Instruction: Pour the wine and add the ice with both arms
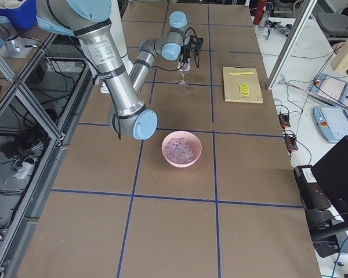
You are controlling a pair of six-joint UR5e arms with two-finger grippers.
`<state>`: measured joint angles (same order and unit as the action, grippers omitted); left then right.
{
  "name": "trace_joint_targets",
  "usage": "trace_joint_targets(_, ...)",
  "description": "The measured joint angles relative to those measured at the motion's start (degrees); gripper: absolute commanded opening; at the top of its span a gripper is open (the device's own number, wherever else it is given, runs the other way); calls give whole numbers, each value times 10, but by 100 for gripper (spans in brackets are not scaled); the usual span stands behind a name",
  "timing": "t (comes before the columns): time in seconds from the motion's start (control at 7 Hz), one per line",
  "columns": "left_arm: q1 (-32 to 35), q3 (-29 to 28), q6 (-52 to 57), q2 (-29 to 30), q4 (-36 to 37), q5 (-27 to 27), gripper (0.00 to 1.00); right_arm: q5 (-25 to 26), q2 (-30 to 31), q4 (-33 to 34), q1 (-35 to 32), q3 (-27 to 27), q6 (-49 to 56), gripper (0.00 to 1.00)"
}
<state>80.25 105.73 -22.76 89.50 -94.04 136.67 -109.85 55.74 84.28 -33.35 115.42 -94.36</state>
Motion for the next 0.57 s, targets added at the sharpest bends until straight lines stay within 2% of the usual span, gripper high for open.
trace_joint_targets(0.29, 0, 0, 0, -1, -1, 0, 100, 32, -42, 14, 31, -22, -27, 0)
trace_joint_targets(0.43, 0, 0, 0, -2, -1, 0, 100, 39, -46, 15, 38, -26, -29, 69)
trace_joint_targets(0.57, 0, 0, 0, -2, -1, 0, 100, 46, -47, 15, 42, -29, -29, 99)
